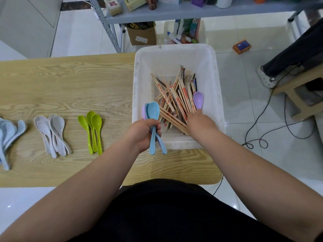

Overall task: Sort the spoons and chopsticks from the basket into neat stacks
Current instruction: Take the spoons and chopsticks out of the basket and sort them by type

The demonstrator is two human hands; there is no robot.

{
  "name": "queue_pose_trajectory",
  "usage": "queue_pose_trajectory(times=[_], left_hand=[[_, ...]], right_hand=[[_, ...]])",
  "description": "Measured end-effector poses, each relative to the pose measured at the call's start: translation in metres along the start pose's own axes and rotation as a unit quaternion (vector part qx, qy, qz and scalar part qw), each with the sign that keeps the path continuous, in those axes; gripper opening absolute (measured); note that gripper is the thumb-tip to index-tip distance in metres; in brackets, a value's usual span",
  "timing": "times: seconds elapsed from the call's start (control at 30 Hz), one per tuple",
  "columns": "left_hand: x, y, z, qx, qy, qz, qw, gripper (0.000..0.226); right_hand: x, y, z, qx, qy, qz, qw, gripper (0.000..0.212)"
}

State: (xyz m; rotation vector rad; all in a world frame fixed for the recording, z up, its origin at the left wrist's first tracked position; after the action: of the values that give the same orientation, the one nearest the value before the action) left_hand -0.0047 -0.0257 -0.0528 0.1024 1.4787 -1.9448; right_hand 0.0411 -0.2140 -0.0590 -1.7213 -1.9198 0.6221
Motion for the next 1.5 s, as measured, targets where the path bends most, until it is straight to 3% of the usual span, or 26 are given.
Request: queue_pose_trajectory(times=[0.17,0.23,0.3,0.4,0.47,0.53,0.7,0.8,0.9,1.07,1.27,1.37,1.5], left_hand=[[-0.002,0.000,-0.001,-0.008,0.003,0.009,1.000,0.024],[-0.003,0.001,-0.002,-0.017,-0.005,0.015,1.000,0.027],[-0.003,0.001,-0.002,-0.017,-0.013,0.018,1.000,0.029],[-0.001,0.002,0.002,-0.006,-0.018,0.026,0.999,0.033],[0.001,0.003,0.007,-0.004,-0.012,0.028,1.000,0.032],[0.004,0.004,0.014,-0.001,-0.008,0.028,1.000,0.026],[0.005,-0.001,0.029,0.067,-0.073,0.046,0.994,0.023],[0.000,-0.003,0.021,0.039,-0.096,0.094,0.990,0.009],[-0.002,-0.007,0.002,-0.016,-0.111,0.129,0.985,0.011],[-0.007,-0.041,-0.020,-0.014,-0.112,0.178,0.978,0.011],[-0.026,-0.059,-0.084,0.006,-0.077,0.224,0.972,0.028],[-0.039,-0.059,-0.124,-0.010,-0.038,0.213,0.976,0.037],[-0.058,-0.052,-0.184,-0.033,0.039,0.199,0.979,0.025]], right_hand=[[-0.001,0.007,0.002,-0.053,0.046,0.040,0.997,0.031],[-0.005,0.003,0.000,-0.099,0.148,0.055,0.982,0.027],[-0.012,-0.004,-0.002,-0.128,0.310,0.067,0.940,0.023],[-0.020,-0.020,-0.007,-0.168,0.501,0.089,0.844,0.032],[-0.015,-0.038,-0.013,-0.192,0.560,0.080,0.802,0.031],[-0.001,-0.059,-0.022,-0.214,0.571,0.024,0.792,0.030],[0.042,-0.086,-0.016,-0.227,0.491,-0.156,0.826,0.030],[0.053,-0.089,-0.007,-0.201,0.422,-0.219,0.857,0.030],[0.061,-0.083,-0.006,-0.183,0.383,-0.234,0.875,0.021],[0.101,-0.076,-0.007,-0.069,0.377,-0.261,0.886,0.049],[0.169,-0.073,-0.008,-0.068,0.256,-0.278,0.923,0.055],[0.212,-0.068,-0.004,-0.051,0.263,-0.265,0.926,0.046],[0.264,-0.049,0.014,-0.023,0.335,-0.212,0.918,0.030]])
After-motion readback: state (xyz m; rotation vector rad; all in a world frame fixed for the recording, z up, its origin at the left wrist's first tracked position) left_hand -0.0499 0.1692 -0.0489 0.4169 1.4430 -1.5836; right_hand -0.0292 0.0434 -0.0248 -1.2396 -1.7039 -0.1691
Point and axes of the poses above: each hand's wrist, its own y-axis towards the middle knuckle, its own z-axis out of the palm, x = y × z, the point moved 5 cm from there along y, towards the middle knuckle, and after that the axes turned 4 degrees about x, right-handed, at the moved point
